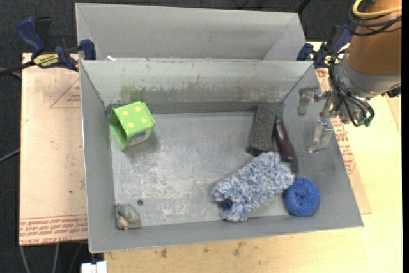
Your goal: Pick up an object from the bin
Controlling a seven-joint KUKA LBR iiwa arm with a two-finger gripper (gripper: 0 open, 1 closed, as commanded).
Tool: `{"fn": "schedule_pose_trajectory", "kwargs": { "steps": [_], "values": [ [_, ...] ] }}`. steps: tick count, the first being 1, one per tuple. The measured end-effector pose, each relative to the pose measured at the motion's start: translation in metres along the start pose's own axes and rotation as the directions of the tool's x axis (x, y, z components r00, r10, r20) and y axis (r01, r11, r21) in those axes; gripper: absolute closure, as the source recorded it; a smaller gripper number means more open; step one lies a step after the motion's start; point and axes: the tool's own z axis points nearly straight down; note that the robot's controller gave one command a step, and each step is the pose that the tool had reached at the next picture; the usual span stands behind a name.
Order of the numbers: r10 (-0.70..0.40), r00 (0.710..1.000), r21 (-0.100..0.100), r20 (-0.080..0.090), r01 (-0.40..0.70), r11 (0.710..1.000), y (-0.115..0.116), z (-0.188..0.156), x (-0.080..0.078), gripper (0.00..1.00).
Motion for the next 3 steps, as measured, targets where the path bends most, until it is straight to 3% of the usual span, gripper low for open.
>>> {"fn": "schedule_pose_trajectory", "kwargs": {
  "steps": [1,2,3],
  "values": [
    [-0.003,1.0,0.001,0.007,0.003,1.0,0.001,-0.005,-0.001,0.0],
    [0.316,0.949,-0.002,0.001,-0.316,0.949,0.019,0.082,0.024,1.0],
    [0.315,0.949,-0.001,0.006,-0.315,0.949,0.018,0.08,0.022,1.0]
  ]
}}
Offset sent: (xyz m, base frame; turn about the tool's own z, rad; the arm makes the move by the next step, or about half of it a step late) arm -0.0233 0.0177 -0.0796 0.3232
